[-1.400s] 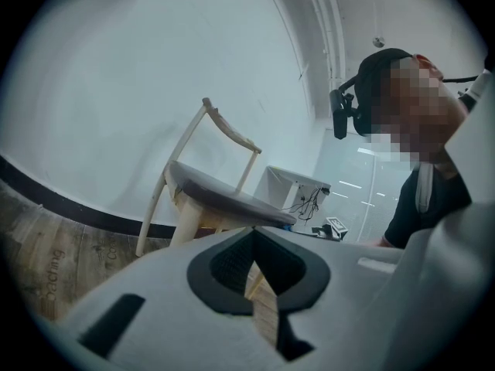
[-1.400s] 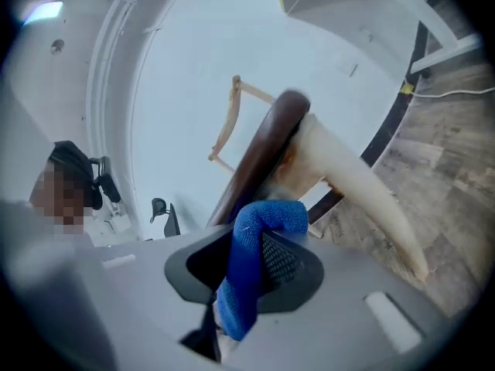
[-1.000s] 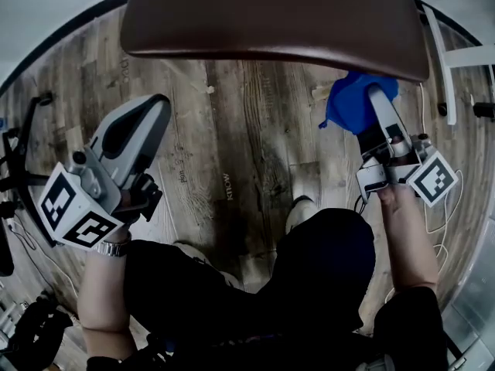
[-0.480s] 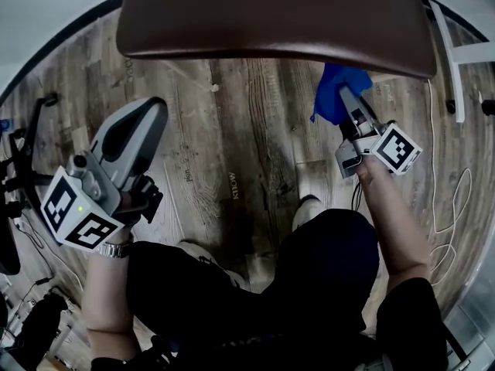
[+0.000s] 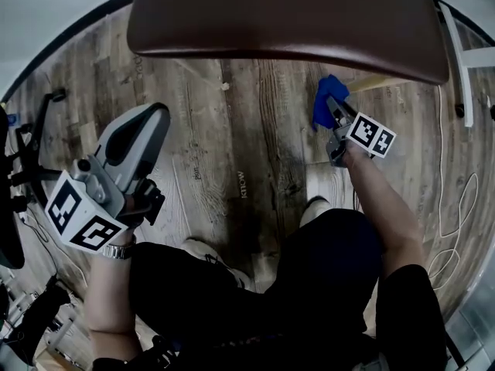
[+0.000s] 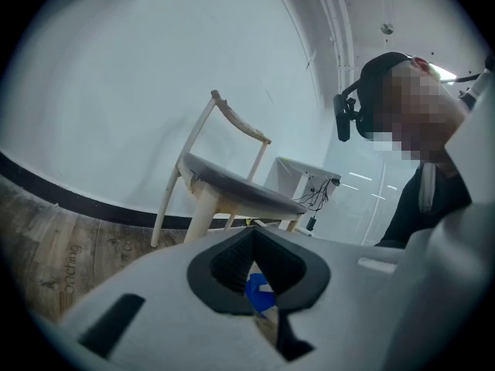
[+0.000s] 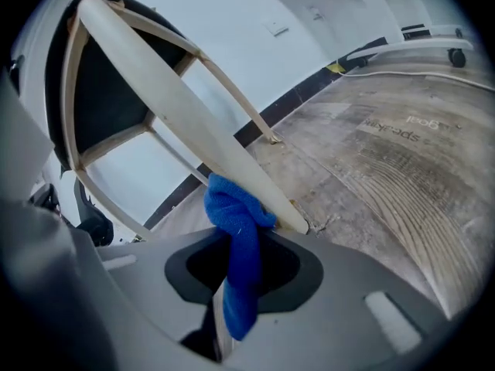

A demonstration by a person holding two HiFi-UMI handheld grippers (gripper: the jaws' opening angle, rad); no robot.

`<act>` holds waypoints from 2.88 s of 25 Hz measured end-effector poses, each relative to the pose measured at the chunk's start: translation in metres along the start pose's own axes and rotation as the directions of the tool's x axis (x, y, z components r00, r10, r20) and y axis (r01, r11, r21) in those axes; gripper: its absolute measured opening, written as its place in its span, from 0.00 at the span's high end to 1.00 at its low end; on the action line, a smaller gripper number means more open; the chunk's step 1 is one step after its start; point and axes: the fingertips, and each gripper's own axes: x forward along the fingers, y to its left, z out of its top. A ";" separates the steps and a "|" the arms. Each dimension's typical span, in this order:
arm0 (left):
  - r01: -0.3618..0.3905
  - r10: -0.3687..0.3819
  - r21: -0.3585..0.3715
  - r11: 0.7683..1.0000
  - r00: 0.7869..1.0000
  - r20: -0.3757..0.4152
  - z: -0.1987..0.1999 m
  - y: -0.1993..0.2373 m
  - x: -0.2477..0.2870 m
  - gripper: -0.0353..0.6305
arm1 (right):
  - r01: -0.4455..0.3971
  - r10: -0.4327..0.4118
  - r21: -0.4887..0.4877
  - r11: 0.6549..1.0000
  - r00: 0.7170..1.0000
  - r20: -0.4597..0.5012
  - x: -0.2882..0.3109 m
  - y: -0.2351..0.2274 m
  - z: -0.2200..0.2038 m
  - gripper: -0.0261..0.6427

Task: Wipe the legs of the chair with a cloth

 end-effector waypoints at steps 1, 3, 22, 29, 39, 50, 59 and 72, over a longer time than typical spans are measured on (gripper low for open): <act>-0.004 0.004 0.001 1.000 1.000 -0.001 0.000 0.001 -0.002 0.95 | 0.013 -0.012 0.014 1.000 1.000 -0.007 0.003 -0.004 -0.003 0.84; -0.013 0.013 0.002 1.000 1.000 -0.002 0.000 0.002 -0.007 0.95 | 0.045 -0.044 0.042 0.998 0.999 -0.023 0.006 -0.013 -0.011 0.84; 0.012 -0.013 0.009 1.000 0.999 0.047 0.013 -0.002 -0.026 0.95 | 0.144 -0.140 0.140 0.980 0.989 -0.044 -0.012 -0.041 -0.013 0.84; 0.007 -0.009 0.027 1.000 0.998 0.055 0.017 -0.009 -0.026 0.95 | 0.053 -0.046 -0.074 0.996 0.995 0.088 -0.078 0.016 0.068 0.84; -0.191 0.195 -0.082 0.978 0.980 0.042 0.037 -0.054 -0.067 0.95 | -0.023 0.077 -0.284 0.958 0.981 0.180 -0.198 0.160 0.174 0.84; -0.219 0.209 -0.091 0.971 0.972 -0.112 0.166 -0.186 -0.118 0.95 | -0.159 0.188 -0.217 0.963 0.975 0.119 -0.363 0.337 0.227 0.84; -0.170 0.161 -0.099 0.980 0.982 -0.096 0.342 -0.313 -0.109 0.95 | -0.295 0.323 -0.236 0.926 0.942 0.091 -0.494 0.499 0.327 0.84; -0.153 0.152 -0.078 0.985 0.988 -0.018 0.458 -0.484 -0.105 0.95 | -0.477 0.506 -0.289 0.830 0.862 0.032 -0.638 0.618 0.376 0.84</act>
